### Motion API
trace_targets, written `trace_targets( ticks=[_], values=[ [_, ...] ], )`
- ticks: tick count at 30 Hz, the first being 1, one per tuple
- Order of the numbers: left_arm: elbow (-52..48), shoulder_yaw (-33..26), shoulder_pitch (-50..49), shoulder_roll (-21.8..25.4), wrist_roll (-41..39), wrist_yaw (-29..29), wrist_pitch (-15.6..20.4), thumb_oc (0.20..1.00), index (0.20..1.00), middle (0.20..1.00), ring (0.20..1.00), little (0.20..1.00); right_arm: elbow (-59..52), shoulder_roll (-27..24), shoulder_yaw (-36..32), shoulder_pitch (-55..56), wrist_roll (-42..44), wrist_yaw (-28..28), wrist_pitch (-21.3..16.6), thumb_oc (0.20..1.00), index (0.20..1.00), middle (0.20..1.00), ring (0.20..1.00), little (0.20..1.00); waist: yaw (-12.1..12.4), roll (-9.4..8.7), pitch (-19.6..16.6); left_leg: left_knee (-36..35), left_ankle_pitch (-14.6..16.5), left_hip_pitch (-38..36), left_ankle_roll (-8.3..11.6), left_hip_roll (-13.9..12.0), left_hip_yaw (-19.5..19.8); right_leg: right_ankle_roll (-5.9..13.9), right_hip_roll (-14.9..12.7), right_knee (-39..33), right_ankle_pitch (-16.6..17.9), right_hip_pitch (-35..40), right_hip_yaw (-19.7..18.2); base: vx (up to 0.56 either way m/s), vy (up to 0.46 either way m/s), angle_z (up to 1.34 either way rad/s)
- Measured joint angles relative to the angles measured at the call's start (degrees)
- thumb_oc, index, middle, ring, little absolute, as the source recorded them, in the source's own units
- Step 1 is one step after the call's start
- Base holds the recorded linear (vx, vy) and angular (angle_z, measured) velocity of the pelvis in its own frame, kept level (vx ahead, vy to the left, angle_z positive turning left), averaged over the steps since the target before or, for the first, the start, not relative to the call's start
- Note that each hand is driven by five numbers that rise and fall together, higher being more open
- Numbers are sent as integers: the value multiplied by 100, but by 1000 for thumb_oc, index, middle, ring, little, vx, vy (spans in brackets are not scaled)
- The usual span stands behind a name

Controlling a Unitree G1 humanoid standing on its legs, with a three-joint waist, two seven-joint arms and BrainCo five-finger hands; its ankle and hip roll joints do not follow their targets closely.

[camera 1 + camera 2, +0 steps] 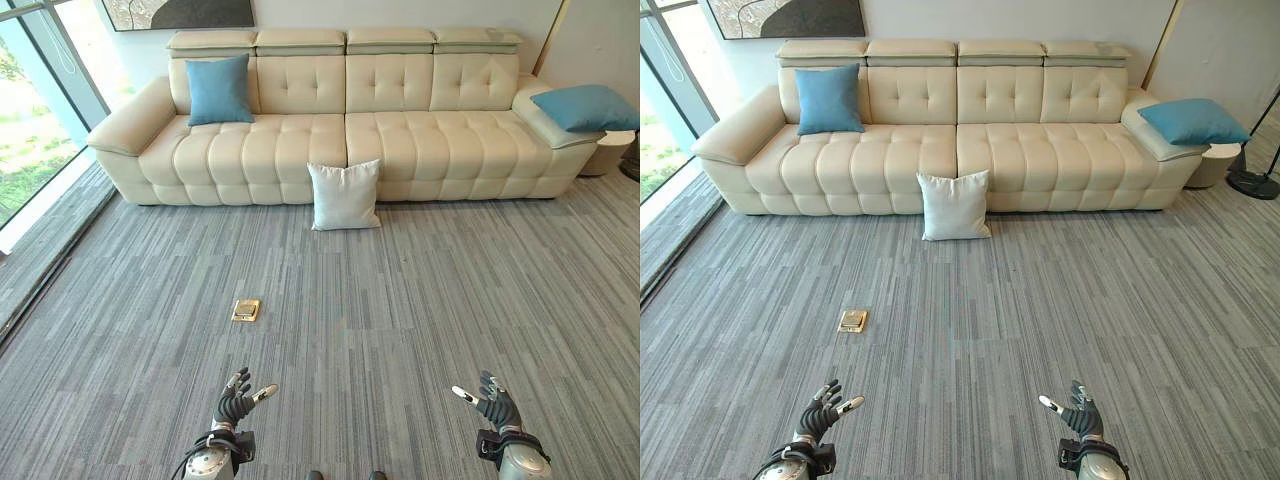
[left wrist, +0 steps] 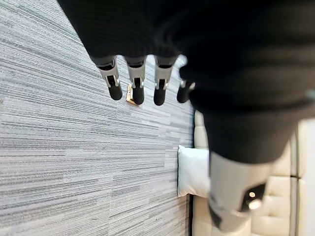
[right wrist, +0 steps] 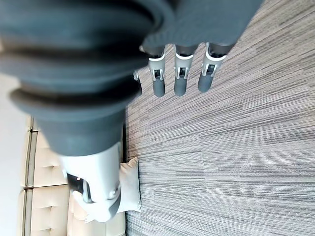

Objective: Pick up all the scattered cushions and arrange them neatly on the sofa.

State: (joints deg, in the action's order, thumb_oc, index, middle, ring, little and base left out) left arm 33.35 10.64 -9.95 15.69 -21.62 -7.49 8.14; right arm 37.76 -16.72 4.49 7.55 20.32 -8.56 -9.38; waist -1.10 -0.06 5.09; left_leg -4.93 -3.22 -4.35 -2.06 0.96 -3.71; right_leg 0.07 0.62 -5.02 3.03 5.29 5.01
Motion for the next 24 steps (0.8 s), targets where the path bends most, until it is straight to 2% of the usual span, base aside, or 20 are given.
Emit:
trace_targets(
  ticks=[24],
  values=[
    [26, -2, -122, -38, -2, -148, -12, 1000, 1000, 1000, 1000, 1000, 4, 17, 175, -5, -9, -4, 110, 1000, 1000, 1000, 1000, 1000, 10, -24, 0, -9, 42, -42, 1, 4, 10, 2, -3, 0, 2, 14, 5, 1, 1, 0]
  ],
)
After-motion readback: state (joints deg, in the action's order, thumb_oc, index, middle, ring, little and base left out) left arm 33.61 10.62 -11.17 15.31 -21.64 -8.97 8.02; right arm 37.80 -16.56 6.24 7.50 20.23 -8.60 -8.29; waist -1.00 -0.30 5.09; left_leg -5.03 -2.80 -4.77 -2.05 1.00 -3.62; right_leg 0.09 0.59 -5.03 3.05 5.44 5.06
